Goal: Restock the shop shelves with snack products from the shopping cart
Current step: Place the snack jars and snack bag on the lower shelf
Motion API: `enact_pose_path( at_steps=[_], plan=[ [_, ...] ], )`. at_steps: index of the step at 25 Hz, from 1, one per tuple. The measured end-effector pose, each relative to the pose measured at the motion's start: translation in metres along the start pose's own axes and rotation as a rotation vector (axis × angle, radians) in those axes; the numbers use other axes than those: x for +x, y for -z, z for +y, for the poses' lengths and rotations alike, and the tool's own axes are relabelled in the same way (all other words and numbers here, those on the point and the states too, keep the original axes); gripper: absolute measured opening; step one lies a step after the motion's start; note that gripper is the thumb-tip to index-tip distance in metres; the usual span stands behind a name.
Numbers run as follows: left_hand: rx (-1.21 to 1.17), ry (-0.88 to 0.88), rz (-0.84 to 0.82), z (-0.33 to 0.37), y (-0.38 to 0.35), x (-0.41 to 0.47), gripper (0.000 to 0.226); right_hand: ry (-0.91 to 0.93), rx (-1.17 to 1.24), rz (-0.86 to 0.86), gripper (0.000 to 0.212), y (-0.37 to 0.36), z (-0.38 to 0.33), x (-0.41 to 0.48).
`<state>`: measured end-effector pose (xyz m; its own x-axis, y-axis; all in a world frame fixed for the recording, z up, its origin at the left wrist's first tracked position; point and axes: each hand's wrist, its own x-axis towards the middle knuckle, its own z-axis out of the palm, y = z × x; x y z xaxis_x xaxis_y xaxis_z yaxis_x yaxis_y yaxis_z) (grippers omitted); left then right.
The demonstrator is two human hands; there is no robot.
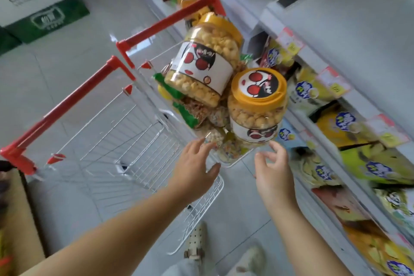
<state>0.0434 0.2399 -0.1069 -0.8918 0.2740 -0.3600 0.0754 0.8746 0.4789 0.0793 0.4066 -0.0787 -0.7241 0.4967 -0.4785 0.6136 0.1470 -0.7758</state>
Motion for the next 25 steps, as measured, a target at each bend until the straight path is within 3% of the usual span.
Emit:
enact_pose_path(
  at_steps=[5, 10, 16, 25],
  plan=[
    [0.138, 0.1, -0.043, -0.014, -0.038, 0.031, 0.076, 0.149, -0.052, 0.096, 0.079, -0.004, 0.002, 0.042],
    [0.276, 0.172, -0.044, -0.027, -0.074, 0.046, 0.083, 0.626, -0.225, 0.039, 0.108, 0.003, -0.004, 0.098],
    [0.303, 0.022, 0.221, -0.055, -0.108, 0.052, 0.08, 0.916, -0.175, -0.018, 0.094, 0.0, -0.004, 0.143],
    [0.385, -0.211, 0.4, -0.075, -0.098, 0.079, 0.08, 1.049, -0.049, -0.02, 0.09, -0.017, -0.018, 0.166]
  ],
)
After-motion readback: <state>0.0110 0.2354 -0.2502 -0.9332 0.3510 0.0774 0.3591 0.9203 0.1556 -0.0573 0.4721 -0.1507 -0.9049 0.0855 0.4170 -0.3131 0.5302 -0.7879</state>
